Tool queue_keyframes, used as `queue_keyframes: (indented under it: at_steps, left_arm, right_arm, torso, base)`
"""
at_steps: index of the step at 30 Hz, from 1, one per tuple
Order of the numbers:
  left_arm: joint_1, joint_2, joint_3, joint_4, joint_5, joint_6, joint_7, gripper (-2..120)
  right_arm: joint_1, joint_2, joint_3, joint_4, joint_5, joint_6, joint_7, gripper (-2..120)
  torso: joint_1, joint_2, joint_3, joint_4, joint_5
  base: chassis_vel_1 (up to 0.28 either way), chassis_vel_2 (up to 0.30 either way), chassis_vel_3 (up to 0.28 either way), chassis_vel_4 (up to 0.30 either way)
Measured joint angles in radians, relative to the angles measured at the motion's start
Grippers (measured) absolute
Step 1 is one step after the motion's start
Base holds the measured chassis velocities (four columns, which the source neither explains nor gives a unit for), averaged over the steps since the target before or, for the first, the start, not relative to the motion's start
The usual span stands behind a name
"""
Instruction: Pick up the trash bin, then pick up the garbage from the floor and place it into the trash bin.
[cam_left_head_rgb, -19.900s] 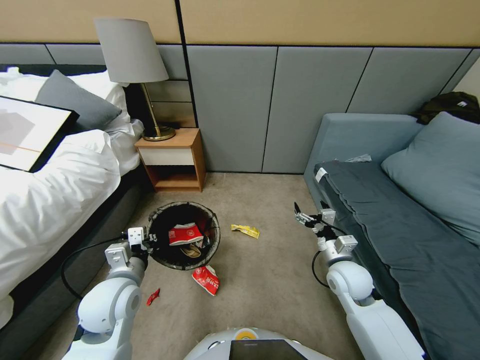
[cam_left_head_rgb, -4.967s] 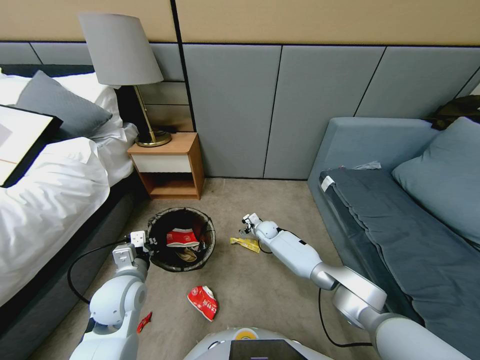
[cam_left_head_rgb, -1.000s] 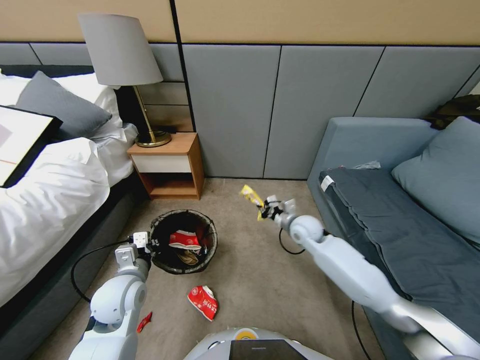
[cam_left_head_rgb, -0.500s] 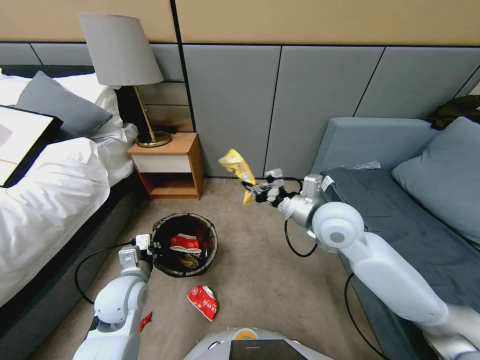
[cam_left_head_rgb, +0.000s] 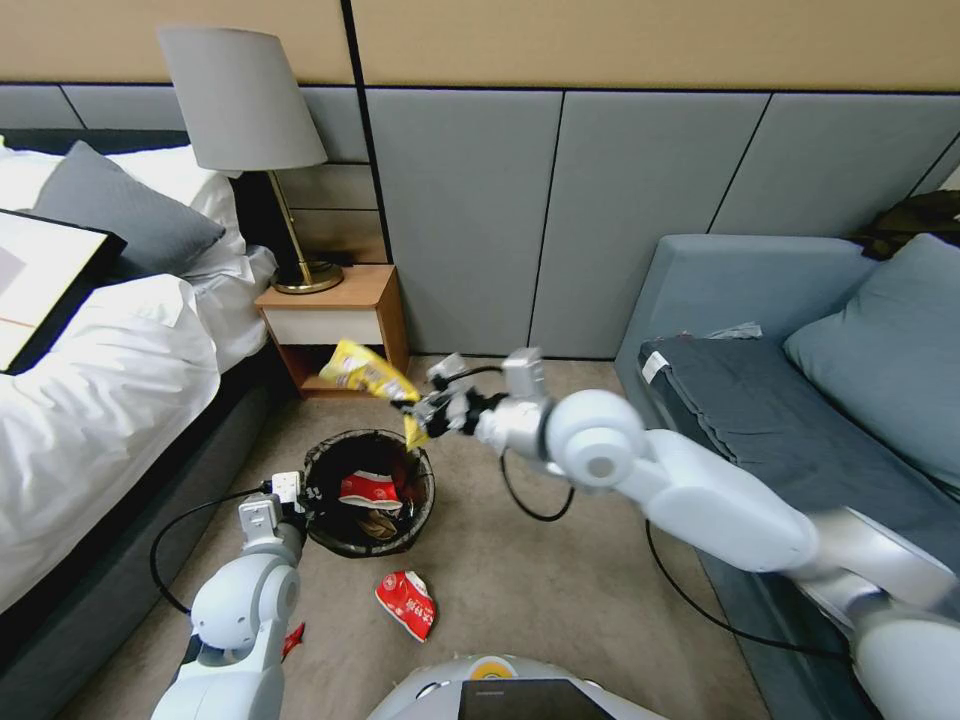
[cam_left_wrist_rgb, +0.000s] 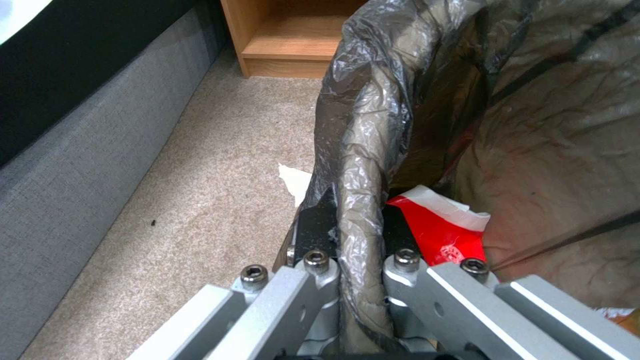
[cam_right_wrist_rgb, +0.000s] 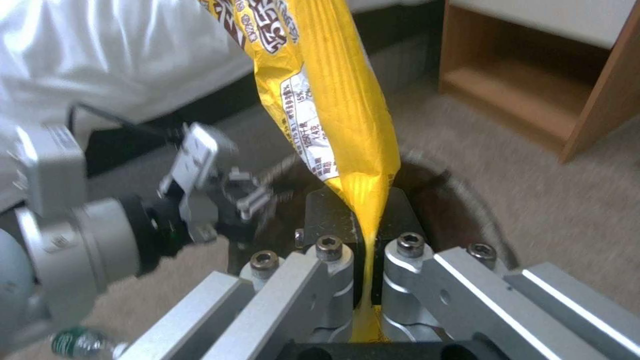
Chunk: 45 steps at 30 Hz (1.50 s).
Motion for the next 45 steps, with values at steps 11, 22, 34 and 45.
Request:
queue_keyframes:
  at_steps: [11, 22, 34, 45]
  left_arm:
    - [-0.011, -0.002, -0.001, 0.004, -0.003, 0.0, 0.0, 0]
    - [-0.01, 0.001, -0.004, 0.019, -0.003, -0.001, 0.0, 0]
    - [-0.006, -0.007, -0.004, 0.023, 0.003, -0.001, 0.003, 0]
    - [0.002, -0.008, -0.009, 0.004, 0.001, -0.001, 0.004, 0]
  right_arm:
    - [-0.049, 0.056, -0.071, -0.076, -0.032, 0.003, 0.031, 0]
    - [-0.085, 0.157, -0.088, -0.164, -0.06, 0.014, 0.029, 0]
    - [-0.089, 0.236, -0.08, -0.211, -0.063, 0.022, 0.013, 37]
    - [-0.101, 0.227, -0.049, -0.219, -0.068, 0.022, 0.024, 77]
  torso:
    - [0.0, 0.0, 0.0, -0.0001, 0.0001]
    - [0.0, 0.0, 0.0, 0.0001, 0.0]
    - [0.0, 0.0, 0.0, 0.0001, 0.0]
    - [0.0, 0.0, 0.0, 0.0, 0.0001]
  base:
    - [0.0, 0.0, 0.0, 0.0]
    - [0.0, 0.0, 0.0, 0.0]
    - [0.0, 0.0, 0.0, 0.0]
    - [0.0, 0.0, 0.0, 0.0]
